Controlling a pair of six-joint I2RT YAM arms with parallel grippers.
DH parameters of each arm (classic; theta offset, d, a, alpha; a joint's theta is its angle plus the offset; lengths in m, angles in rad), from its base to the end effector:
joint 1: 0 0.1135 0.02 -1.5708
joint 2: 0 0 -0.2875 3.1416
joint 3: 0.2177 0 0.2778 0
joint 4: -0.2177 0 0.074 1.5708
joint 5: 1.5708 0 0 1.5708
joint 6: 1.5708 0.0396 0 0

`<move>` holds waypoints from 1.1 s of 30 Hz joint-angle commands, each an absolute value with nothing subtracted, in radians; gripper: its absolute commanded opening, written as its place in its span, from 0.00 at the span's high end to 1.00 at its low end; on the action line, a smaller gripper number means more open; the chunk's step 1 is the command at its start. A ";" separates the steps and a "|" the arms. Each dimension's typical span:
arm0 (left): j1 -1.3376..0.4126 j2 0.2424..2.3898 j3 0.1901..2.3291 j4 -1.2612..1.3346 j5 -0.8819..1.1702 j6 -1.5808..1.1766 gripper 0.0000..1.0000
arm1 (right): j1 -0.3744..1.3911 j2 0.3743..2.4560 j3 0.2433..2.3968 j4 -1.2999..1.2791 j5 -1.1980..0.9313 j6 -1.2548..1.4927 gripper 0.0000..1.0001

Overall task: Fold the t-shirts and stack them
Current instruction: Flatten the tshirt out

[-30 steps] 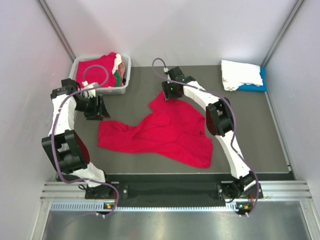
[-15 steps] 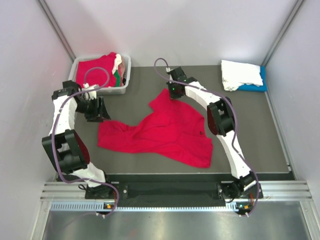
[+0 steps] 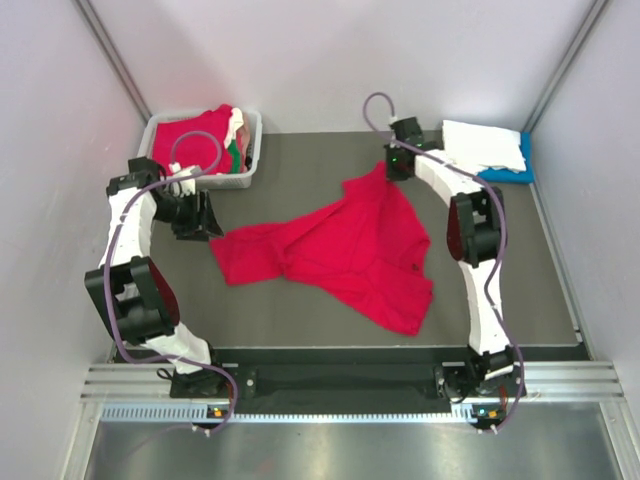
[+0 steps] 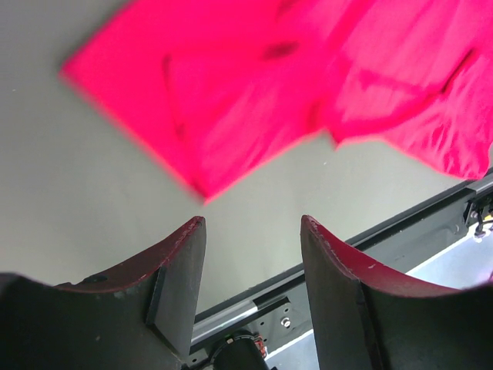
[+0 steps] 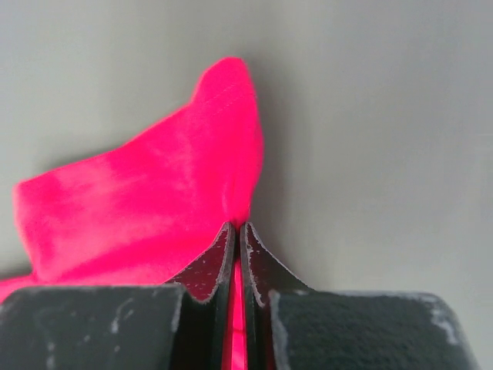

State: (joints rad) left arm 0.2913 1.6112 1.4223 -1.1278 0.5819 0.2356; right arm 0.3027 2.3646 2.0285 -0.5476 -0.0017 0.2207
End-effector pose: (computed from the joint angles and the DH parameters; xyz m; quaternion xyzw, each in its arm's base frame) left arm 0.3283 0.0757 0.3051 0.0099 0.9509 -0.2431 0.1913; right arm 0.5468 0.1708 0.1944 -0.0389 0.9408 0.0879 0.3252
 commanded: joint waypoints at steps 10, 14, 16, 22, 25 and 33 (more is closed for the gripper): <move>0.272 1.601 1.457 -1.112 0.587 0.233 0.43 | 0.248 2.250 2.007 -0.512 0.003 0.215 1.00; 0.244 1.611 1.438 -1.117 0.583 0.230 0.42 | 0.270 2.252 1.961 -0.494 0.003 0.216 1.00; 0.175 1.627 1.411 -1.111 0.485 0.227 0.42 | 0.281 2.249 1.933 -0.477 0.003 0.222 1.00; 0.005 1.718 1.318 -1.065 0.325 0.198 0.47 | 0.305 2.229 1.924 -0.460 0.005 0.229 1.00; 0.003 1.821 1.365 -1.109 0.316 0.192 0.48 | 0.311 2.214 1.925 -0.462 -0.023 0.230 1.00; 0.067 1.880 1.518 -1.081 0.319 0.152 0.49 | 0.325 2.169 1.842 -0.420 -0.031 0.227 1.00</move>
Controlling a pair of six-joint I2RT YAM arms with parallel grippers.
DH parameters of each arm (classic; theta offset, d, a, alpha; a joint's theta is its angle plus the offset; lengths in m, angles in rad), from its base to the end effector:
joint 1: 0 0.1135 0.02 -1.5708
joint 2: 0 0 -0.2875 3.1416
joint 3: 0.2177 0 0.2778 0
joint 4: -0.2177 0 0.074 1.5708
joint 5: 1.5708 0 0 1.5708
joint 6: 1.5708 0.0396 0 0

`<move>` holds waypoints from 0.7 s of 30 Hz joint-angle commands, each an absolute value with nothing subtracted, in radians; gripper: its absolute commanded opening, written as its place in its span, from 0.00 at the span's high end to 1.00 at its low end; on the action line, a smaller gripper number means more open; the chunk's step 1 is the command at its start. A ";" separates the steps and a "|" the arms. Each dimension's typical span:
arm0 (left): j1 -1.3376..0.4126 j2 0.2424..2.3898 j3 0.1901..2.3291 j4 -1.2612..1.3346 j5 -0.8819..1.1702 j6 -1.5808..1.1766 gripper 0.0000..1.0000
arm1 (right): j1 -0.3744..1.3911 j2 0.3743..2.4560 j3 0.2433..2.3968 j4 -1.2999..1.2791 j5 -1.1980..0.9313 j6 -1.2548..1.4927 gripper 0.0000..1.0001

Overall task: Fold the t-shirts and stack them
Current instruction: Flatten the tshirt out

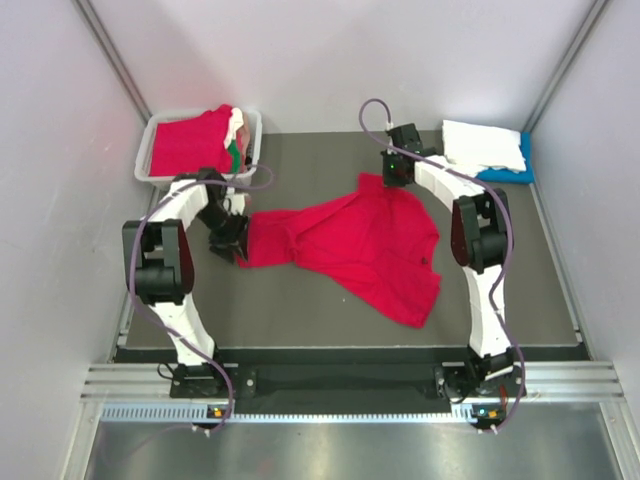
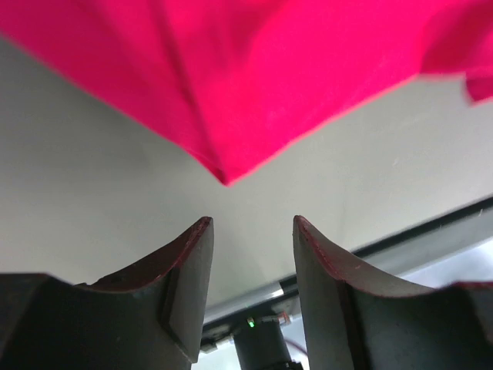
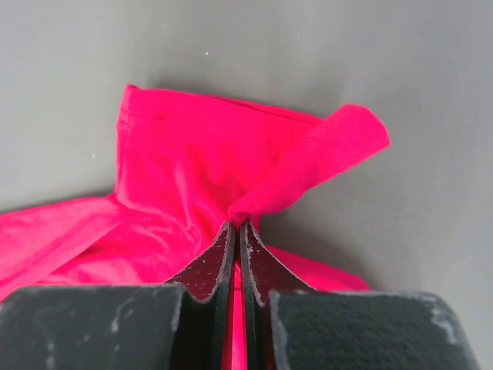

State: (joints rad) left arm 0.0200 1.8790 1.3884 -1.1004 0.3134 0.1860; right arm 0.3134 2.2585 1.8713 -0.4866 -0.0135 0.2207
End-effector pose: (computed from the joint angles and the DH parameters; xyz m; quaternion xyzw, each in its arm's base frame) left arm 0.3726 -0.0048 0.2009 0.0803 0.9844 -0.1563 0.0061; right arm 0.5223 0.1698 0.2017 -0.0458 0.9387 0.0962 0.3277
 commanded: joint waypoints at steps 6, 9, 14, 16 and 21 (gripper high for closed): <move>0.068 1.954 1.594 -1.082 0.350 0.129 0.49 | 0.327 2.158 1.803 -0.397 -0.044 0.229 1.00; 0.054 1.967 1.572 -1.071 0.350 0.133 0.48 | 0.330 2.154 1.793 -0.391 -0.048 0.232 1.00; 0.026 1.950 1.505 -1.049 0.322 0.140 0.46 | 0.330 2.149 1.795 -0.390 -0.051 0.233 1.00; 0.008 1.947 1.491 -1.045 0.264 0.140 0.46 | 0.333 2.149 1.796 -0.387 -0.051 0.238 1.00; -0.028 1.970 1.480 -1.040 0.232 0.132 0.46 | 0.342 2.149 1.796 -0.383 -0.055 0.242 1.00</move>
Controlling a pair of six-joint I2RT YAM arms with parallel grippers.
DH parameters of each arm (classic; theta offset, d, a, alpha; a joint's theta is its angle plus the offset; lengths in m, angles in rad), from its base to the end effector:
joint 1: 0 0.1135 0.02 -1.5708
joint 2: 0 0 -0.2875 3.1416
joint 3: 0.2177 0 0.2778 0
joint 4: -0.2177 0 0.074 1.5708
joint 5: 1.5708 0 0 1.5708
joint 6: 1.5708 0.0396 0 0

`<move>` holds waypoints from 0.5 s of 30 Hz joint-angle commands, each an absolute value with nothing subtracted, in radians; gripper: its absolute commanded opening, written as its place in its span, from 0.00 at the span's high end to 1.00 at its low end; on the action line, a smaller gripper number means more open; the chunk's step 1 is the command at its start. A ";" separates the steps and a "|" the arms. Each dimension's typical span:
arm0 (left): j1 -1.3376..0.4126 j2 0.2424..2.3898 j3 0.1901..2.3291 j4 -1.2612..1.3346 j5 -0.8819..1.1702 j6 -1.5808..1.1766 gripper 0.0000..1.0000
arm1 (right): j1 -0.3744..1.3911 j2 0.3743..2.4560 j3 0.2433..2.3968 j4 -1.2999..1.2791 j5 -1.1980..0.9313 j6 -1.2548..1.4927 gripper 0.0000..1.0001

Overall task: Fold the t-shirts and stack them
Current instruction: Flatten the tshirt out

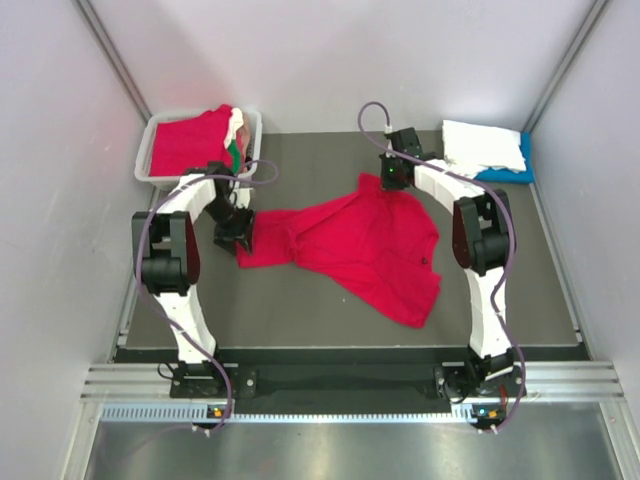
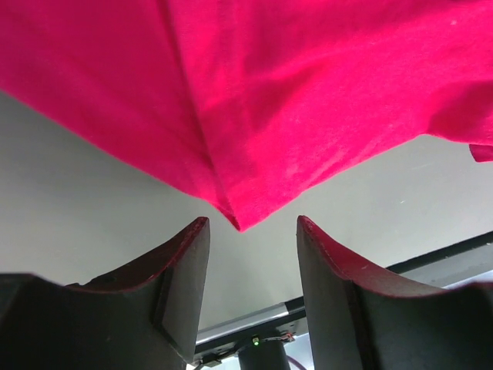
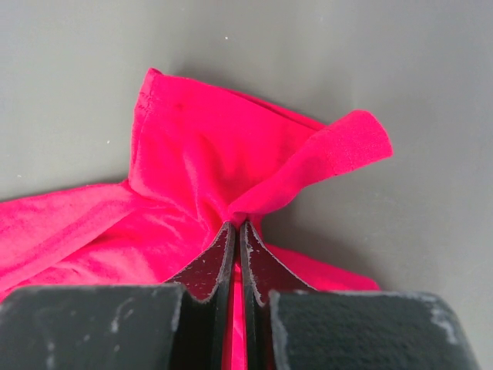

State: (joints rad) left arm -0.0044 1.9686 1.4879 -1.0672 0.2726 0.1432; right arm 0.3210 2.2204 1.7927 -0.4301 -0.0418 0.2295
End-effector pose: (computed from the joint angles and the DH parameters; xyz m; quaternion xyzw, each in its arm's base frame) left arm 0.4021 -0.0124 0.1942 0.0746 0.9878 -0.1348 0.0207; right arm 0.5118 0.1719 0.1986 -0.0501 0.9356 0.1137 0.3305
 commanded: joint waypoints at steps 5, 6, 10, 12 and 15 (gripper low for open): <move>-0.031 2.017 1.474 -1.034 0.236 0.130 0.47 | 0.344 2.137 1.781 -0.377 -0.057 0.239 1.00; -0.031 2.020 1.476 -1.032 0.236 0.133 0.47 | 0.344 2.132 1.778 -0.374 -0.057 0.239 1.00; -0.029 2.048 1.520 -1.037 0.224 0.133 0.47 | 0.344 2.122 1.767 -0.371 -0.057 0.235 1.00; -0.029 2.077 1.549 -1.043 0.222 0.127 0.48 | 0.344 2.117 1.764 -0.373 -0.058 0.233 1.00; -0.029 2.098 1.614 -1.055 0.219 0.114 0.48 | 0.345 2.117 1.758 -0.373 -0.064 0.235 1.00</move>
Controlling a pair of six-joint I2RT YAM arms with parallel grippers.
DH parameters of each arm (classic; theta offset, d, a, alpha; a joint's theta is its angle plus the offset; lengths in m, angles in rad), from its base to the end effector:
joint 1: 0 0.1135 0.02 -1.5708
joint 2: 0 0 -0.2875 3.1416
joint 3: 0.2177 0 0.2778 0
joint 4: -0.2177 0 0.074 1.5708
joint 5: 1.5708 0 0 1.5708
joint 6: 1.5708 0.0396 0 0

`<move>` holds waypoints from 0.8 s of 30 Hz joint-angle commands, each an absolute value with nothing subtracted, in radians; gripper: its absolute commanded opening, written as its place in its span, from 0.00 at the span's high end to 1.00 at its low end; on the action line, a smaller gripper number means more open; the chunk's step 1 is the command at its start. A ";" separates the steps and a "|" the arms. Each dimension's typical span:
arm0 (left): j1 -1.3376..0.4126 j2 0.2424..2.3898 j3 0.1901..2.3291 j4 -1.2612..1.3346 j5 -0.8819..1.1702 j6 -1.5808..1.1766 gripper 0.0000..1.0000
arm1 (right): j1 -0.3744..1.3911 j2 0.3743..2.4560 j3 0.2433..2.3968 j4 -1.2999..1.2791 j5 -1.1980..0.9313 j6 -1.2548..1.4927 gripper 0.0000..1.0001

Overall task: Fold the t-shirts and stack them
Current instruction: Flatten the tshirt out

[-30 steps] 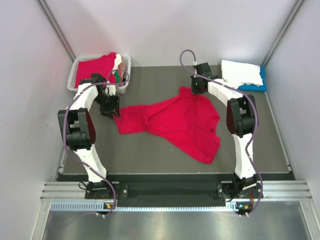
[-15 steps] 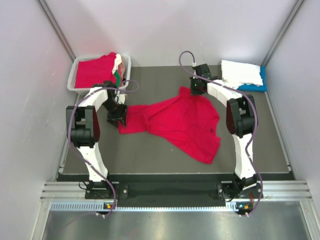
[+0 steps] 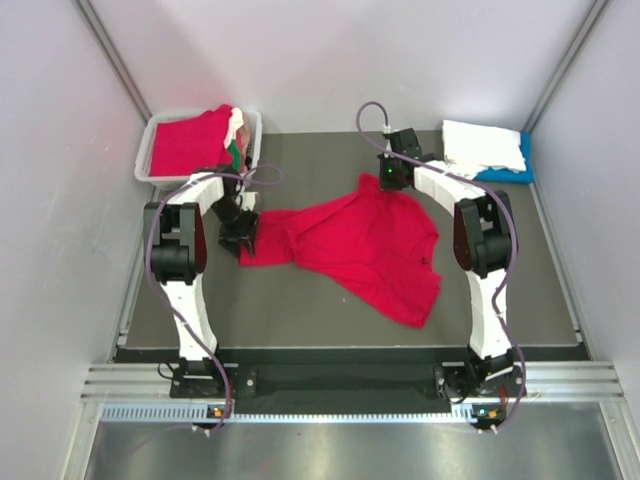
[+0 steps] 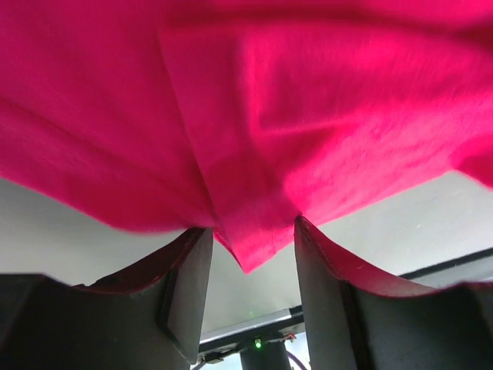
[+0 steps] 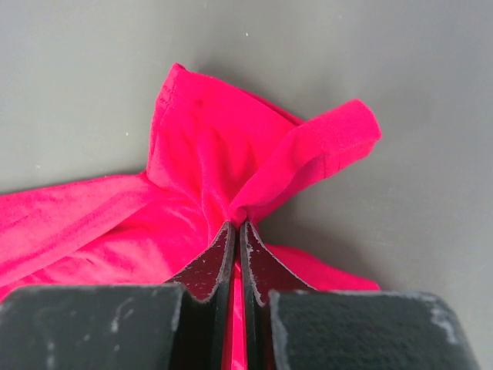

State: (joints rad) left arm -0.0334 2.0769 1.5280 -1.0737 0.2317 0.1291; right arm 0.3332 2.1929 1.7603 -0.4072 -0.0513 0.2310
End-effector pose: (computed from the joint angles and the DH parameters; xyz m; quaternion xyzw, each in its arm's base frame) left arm 0.4157 -0.0230 0.1622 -0.0776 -0.9899 0.1167 0.0202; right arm 0.5047 0.1768 0.2034 -0.0568 0.9320 0.1225 0.3365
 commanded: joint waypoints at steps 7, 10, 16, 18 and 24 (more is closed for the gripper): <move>-0.031 2.105 1.770 -1.101 0.190 0.117 0.48 | 0.350 2.117 1.758 -0.374 -0.067 0.235 1.00; -0.031 2.105 1.786 -1.101 0.196 0.106 0.50 | 0.354 2.117 1.763 -0.374 -0.069 0.235 1.00; -0.043 2.030 1.631 -0.970 0.218 0.098 0.55 | 0.356 2.112 1.767 -0.379 -0.064 0.232 1.00; -0.044 2.023 1.580 -0.924 0.195 0.100 0.56 | 0.356 2.111 1.770 -0.380 -0.064 0.229 1.00; -0.049 1.965 1.451 -0.750 0.117 0.112 0.53 | 0.359 2.112 1.772 -0.379 -0.075 0.238 1.00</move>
State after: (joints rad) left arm -0.0441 2.0392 1.5097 -0.9039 0.1825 0.1032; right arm 0.3447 2.1925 1.7599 -0.4046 -0.0559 0.2310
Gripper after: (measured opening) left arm 0.462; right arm 0.009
